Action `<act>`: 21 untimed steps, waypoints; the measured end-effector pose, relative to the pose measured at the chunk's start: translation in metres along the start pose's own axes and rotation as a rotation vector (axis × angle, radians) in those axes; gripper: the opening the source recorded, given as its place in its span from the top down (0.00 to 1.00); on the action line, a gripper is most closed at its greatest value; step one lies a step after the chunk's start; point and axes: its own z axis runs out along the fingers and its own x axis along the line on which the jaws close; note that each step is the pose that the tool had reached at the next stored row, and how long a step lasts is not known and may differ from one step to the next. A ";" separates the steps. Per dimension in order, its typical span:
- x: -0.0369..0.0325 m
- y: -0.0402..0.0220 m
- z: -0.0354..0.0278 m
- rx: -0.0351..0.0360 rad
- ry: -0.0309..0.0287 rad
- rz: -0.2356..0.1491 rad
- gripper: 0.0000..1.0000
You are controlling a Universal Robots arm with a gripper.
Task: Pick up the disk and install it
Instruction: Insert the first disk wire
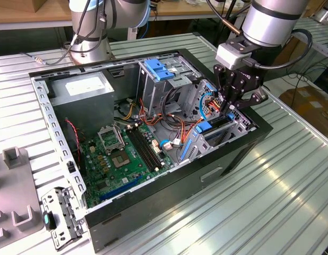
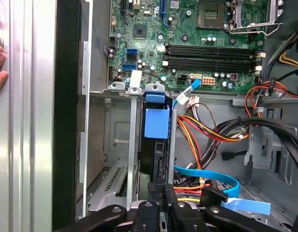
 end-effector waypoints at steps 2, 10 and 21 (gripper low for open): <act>0.0000 0.0001 0.0002 -0.0007 0.0005 0.012 0.84; 0.0001 0.0000 0.0009 -0.0008 0.0005 0.013 0.84; 0.0005 0.0002 0.0043 -0.0008 0.0006 0.013 0.84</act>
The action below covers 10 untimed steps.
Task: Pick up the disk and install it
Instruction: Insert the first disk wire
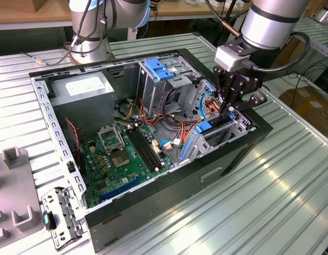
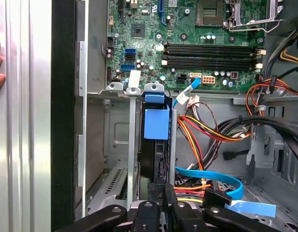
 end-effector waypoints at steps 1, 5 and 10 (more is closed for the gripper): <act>0.0000 0.0000 0.0001 0.0000 0.0000 0.000 0.84; 0.0000 0.0000 0.0001 -0.0003 0.0003 0.005 0.84; 0.0000 0.0000 0.0003 -0.0026 0.0018 0.043 0.84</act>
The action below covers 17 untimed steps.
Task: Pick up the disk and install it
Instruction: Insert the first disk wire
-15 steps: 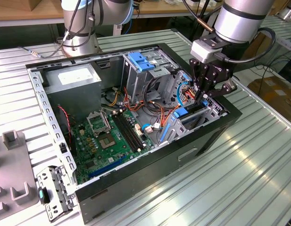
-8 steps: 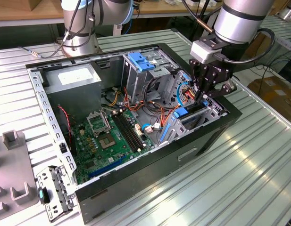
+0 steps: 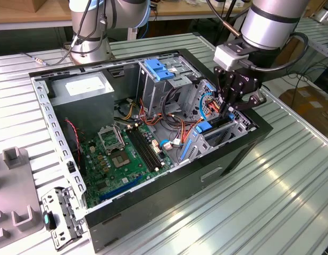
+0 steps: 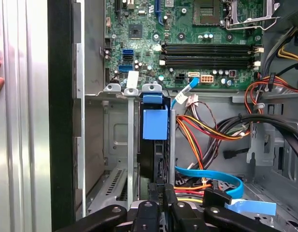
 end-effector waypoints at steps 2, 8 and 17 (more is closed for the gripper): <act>0.0000 0.0000 0.0000 -0.0004 0.0003 0.006 0.84; 0.0000 0.0000 0.0000 -0.0004 0.0002 0.006 0.84; 0.0006 0.0000 0.0008 -0.0003 -0.0004 0.003 0.84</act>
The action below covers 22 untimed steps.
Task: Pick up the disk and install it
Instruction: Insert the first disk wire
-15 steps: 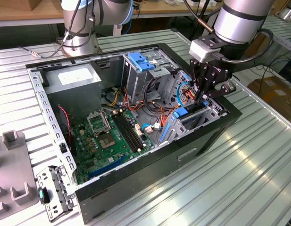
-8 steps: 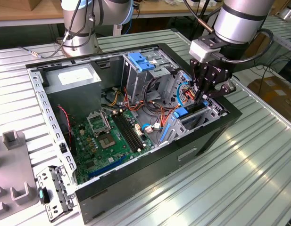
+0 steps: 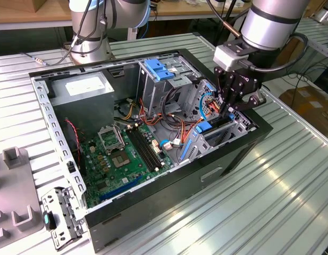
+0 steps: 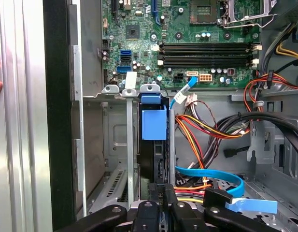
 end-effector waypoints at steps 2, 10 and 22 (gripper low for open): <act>0.0002 0.0001 0.0004 0.0000 0.0001 0.000 0.84; 0.0002 0.0002 0.0010 0.0010 -0.0007 -0.016 0.84; -0.0010 0.0003 0.0021 0.0011 -0.0008 -0.018 0.84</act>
